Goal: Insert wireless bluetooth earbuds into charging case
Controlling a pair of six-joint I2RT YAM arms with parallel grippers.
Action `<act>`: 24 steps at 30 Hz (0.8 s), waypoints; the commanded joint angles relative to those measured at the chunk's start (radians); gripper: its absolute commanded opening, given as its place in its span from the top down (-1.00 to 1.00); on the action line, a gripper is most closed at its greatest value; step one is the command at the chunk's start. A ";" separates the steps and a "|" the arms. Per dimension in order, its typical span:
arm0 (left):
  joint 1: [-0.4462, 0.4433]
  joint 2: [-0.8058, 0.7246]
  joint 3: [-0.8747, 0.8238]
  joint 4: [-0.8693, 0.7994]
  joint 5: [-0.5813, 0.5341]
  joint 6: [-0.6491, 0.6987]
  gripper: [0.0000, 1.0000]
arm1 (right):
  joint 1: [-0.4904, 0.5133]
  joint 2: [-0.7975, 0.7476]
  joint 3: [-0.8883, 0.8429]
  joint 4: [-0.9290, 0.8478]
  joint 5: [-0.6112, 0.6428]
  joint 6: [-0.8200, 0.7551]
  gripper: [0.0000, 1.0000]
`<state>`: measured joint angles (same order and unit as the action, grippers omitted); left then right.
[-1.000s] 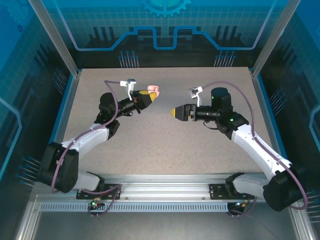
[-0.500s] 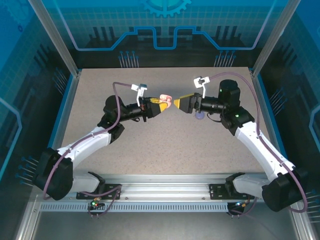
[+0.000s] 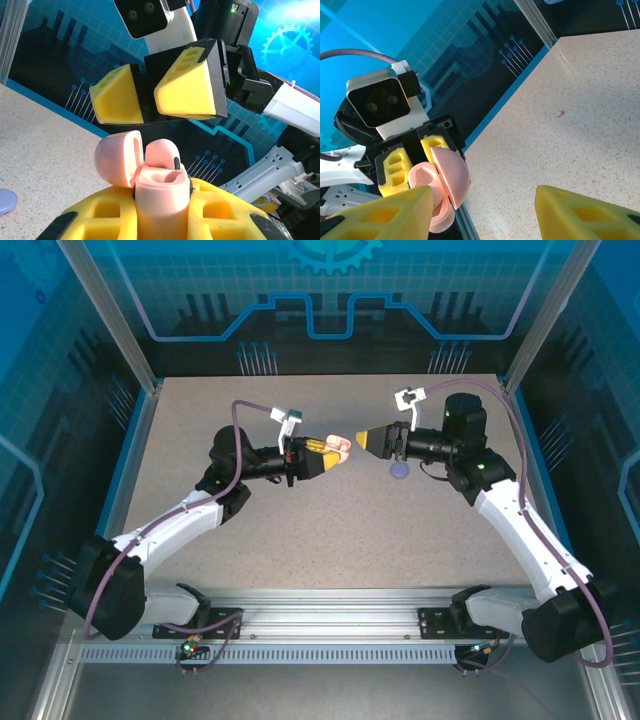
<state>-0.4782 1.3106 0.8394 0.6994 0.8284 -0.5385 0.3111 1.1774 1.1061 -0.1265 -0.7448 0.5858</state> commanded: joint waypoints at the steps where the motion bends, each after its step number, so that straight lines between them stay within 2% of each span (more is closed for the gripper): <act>1: -0.010 -0.004 0.017 -0.001 0.022 0.044 1.00 | -0.015 -0.029 -0.025 0.013 -0.023 0.024 -0.13; 24: -0.025 0.008 0.038 -0.008 0.015 0.046 1.00 | 0.043 0.018 -0.023 -0.005 -0.016 -0.004 0.04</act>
<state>-0.4950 1.3109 0.8410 0.6846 0.8288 -0.5209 0.3382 1.1881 1.0771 -0.1200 -0.7521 0.6014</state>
